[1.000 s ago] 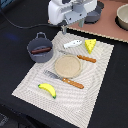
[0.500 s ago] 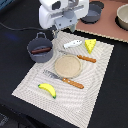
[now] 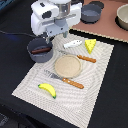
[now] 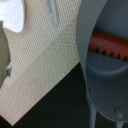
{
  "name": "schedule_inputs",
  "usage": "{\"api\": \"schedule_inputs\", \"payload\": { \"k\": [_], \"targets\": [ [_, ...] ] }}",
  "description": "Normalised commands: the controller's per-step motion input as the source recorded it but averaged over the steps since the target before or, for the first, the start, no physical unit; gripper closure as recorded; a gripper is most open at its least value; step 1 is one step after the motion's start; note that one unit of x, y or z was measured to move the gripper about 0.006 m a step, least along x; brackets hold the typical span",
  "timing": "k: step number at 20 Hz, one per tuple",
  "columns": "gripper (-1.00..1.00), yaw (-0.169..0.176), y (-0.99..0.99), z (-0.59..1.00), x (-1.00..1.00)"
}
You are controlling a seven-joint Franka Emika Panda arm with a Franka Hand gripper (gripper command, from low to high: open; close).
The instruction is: Interact with the objects in diverse but meaningful ways.
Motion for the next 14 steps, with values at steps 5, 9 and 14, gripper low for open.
{"api": "schedule_inputs", "payload": {
  "k": [5,9,14],
  "targets": [
    [-1.0,0.0,-0.08,-0.25,-0.19],
    [-1.0,0.0,-0.08,-0.3,-0.19],
    [-1.0,0.0,-0.09,-0.33,-0.23]
  ]
}}
